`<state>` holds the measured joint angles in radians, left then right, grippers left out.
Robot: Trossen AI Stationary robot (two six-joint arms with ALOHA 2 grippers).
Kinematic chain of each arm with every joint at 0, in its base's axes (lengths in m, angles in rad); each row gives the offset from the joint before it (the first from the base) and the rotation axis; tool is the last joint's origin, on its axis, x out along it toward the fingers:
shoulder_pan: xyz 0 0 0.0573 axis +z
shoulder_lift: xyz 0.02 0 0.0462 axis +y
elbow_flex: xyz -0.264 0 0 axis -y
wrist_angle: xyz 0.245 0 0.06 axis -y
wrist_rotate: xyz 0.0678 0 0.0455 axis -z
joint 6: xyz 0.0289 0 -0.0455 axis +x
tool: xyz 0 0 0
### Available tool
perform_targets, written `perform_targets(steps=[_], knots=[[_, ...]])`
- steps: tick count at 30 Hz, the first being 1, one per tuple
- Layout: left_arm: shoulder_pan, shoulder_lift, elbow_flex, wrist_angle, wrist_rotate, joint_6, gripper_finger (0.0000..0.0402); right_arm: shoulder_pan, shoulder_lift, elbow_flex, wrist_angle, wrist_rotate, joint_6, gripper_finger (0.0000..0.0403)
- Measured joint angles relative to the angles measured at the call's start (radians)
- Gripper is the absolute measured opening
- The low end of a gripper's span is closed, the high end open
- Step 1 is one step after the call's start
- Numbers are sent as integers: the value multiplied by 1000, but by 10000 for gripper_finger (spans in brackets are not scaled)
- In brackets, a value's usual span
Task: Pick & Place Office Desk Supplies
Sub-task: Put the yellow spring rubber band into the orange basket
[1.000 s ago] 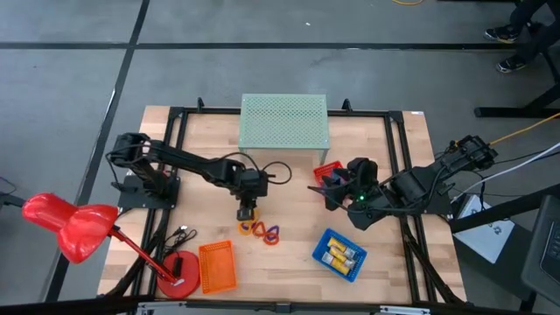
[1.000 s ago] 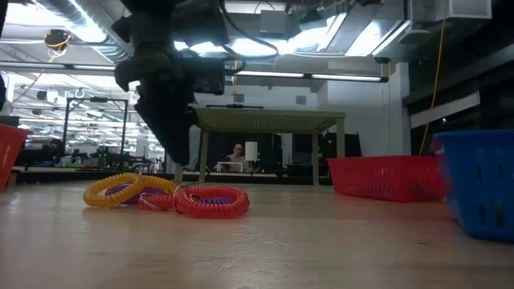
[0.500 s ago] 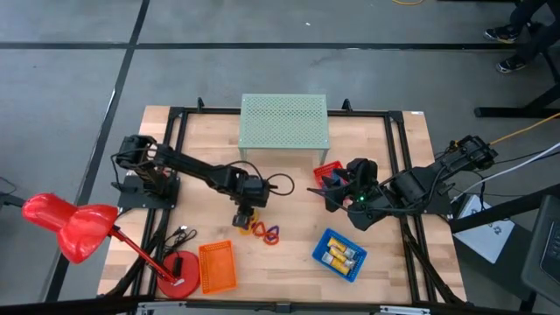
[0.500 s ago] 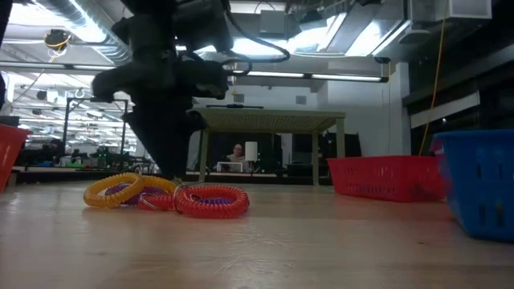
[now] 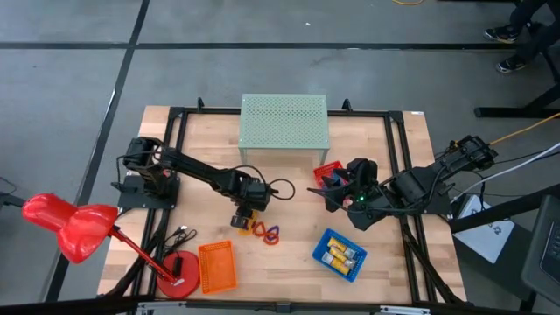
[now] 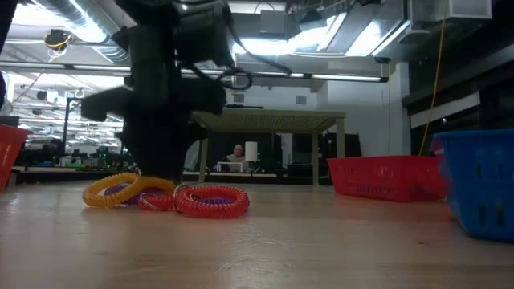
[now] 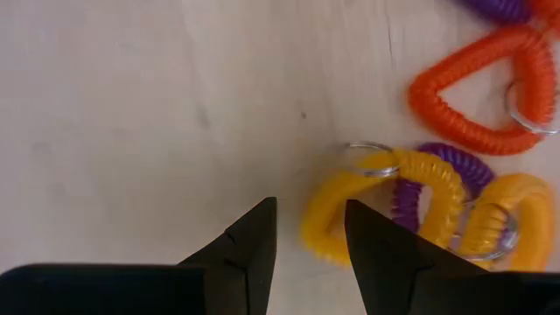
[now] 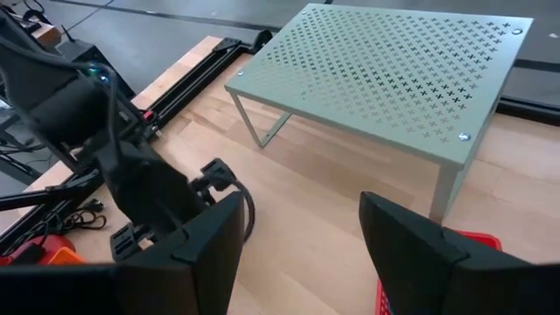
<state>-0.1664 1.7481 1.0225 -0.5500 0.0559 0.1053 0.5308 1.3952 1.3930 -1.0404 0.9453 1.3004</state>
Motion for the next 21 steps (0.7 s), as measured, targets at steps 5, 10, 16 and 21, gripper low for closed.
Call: perform_targets(steps=[5, 10, 16, 21], knots=[[-12, 50, 4, 2, 9, -12, 132, 0, 0, 0, 1, 1, 0, 229], [-14, 40, 3, 0, -20, -61, 111, 0, 0, 0, 1, 0, 0, 229], [28, -27, -4, -19, 45, -109, 27, -1, 0, 0, -7, 3, -8, 229], [77, -84, -3, -64, 155, -151, 12, -14, 0, 0, -18, 4, -10, 229]])
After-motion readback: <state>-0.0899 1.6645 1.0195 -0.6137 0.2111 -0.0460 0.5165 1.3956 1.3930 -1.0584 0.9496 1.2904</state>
